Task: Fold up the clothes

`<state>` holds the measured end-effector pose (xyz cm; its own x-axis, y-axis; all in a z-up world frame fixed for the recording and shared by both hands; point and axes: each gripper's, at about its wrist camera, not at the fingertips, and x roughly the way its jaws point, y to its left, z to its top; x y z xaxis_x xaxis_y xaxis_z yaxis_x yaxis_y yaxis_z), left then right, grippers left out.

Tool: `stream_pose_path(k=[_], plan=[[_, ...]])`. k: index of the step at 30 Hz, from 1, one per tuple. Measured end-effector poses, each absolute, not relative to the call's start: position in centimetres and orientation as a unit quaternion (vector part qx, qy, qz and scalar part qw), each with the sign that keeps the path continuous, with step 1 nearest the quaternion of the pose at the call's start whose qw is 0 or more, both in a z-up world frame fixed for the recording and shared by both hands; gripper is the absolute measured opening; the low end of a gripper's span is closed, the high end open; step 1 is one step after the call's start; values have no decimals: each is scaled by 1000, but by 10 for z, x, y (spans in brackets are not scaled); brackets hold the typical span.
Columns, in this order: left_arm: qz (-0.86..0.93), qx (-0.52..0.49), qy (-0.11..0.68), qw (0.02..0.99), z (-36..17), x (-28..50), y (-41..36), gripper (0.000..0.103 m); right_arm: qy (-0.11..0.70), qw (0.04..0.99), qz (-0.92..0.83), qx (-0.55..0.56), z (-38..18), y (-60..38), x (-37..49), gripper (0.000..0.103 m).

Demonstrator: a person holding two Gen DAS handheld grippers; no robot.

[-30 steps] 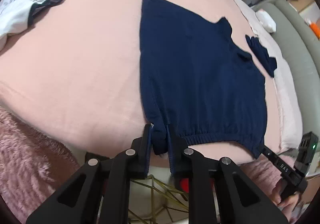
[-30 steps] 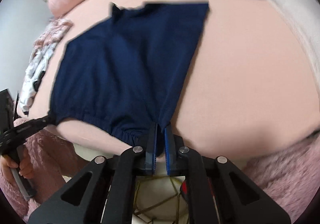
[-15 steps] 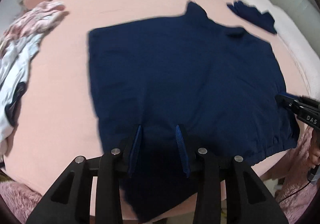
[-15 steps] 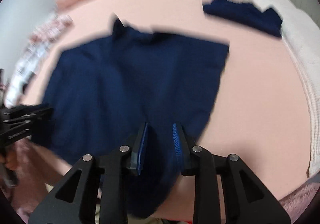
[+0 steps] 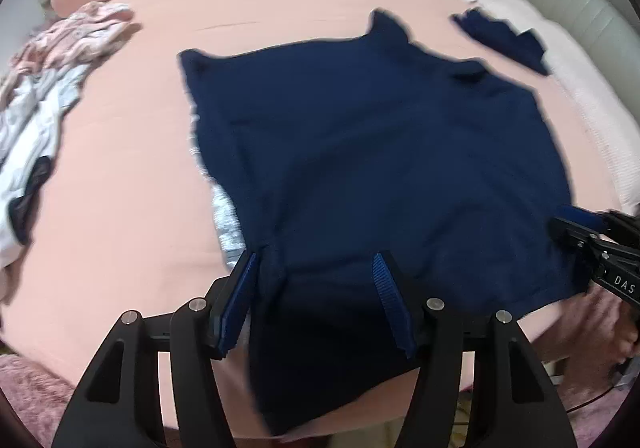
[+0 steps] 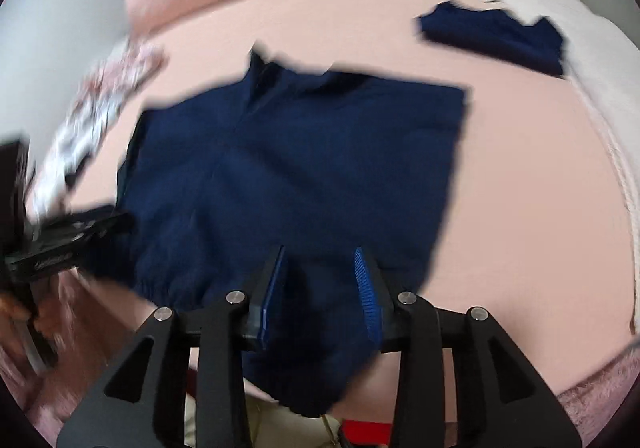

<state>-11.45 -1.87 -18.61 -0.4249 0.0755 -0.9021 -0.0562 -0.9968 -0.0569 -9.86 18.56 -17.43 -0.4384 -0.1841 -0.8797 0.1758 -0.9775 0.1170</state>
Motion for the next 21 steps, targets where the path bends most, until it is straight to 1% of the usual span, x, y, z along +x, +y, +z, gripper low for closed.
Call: stream_pose_path(k=[1,4,5,9,12,14,17,21], plan=[[843,-537,-12,19,-184,-114,-27,62,13,93,-846,525,-180,186,-98,36],[842,-534,-48,-67,-176,-108,-77,62,-24,84,-849,521,-170,205,-96,37],[844,-527,-79,-66,-172,-110,-90,62,-35,79,-852,516,-166,212,-95,41],[867,-487,-100,22,-152,-142,-76,62,-68,78,-854,510,-156,226,-103,42],[867,-485,-49,100,-150,-172,-43,62,-64,94,-851,513,-151,213,-127,42],[856,-500,-27,129,-159,-193,-30,62,-49,103,-850,515,-146,199,-145,42],[848,-513,7,132,-174,-217,-23,62,-10,114,-845,522,-144,184,-169,42],[842,-528,14,110,-196,-244,-33,62,37,137,-838,528,-150,163,-201,42]])
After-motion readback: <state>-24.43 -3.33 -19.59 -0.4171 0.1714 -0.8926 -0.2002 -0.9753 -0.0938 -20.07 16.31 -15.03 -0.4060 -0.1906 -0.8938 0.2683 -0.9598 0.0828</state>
